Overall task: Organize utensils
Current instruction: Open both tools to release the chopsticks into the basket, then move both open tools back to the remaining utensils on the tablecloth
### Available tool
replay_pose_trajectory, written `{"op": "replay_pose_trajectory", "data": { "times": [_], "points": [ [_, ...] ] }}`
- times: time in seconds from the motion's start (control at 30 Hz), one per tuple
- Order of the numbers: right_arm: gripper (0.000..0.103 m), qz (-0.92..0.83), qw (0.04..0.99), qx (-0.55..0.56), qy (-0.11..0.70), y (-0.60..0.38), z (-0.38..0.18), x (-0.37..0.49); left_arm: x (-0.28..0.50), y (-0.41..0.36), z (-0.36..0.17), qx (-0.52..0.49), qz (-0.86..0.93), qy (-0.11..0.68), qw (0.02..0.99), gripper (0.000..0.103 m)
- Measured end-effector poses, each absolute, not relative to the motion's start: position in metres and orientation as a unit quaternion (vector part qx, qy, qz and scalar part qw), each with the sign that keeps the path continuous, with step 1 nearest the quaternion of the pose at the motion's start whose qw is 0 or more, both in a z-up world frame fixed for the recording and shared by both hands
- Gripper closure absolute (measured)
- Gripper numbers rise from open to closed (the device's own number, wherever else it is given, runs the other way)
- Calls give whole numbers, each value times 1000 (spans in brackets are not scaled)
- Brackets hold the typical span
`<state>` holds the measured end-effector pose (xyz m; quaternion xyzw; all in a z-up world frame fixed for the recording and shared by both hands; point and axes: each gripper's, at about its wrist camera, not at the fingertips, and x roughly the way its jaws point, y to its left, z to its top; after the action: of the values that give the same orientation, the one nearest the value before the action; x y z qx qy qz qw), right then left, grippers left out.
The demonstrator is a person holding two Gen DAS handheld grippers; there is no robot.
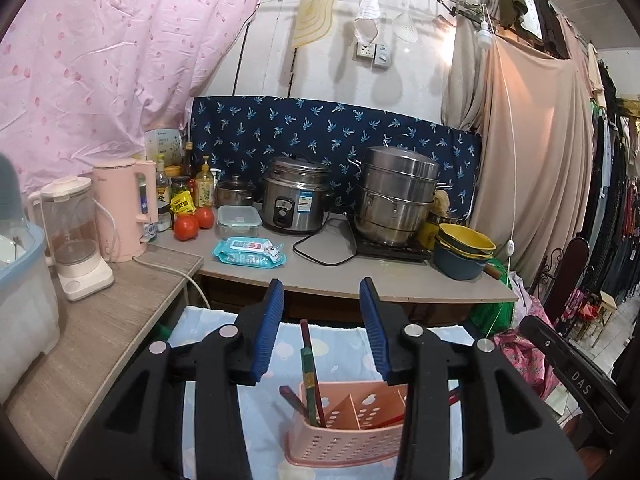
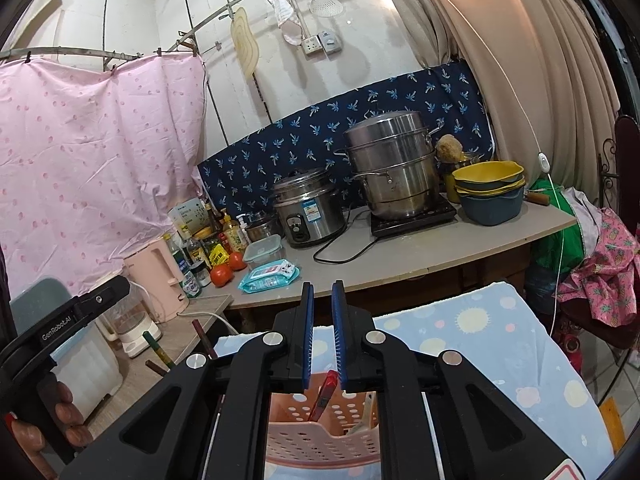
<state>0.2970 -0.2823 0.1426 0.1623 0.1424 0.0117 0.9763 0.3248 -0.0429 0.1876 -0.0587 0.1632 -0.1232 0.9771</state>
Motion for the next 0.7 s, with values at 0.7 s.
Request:
{"op": "replay_pose_trajectory", "data": {
  "times": [0.7],
  "points": [
    [92,5,964,153,219,-272,76,182,225,-13,103,-29,-114,254,960,65]
  ]
}}
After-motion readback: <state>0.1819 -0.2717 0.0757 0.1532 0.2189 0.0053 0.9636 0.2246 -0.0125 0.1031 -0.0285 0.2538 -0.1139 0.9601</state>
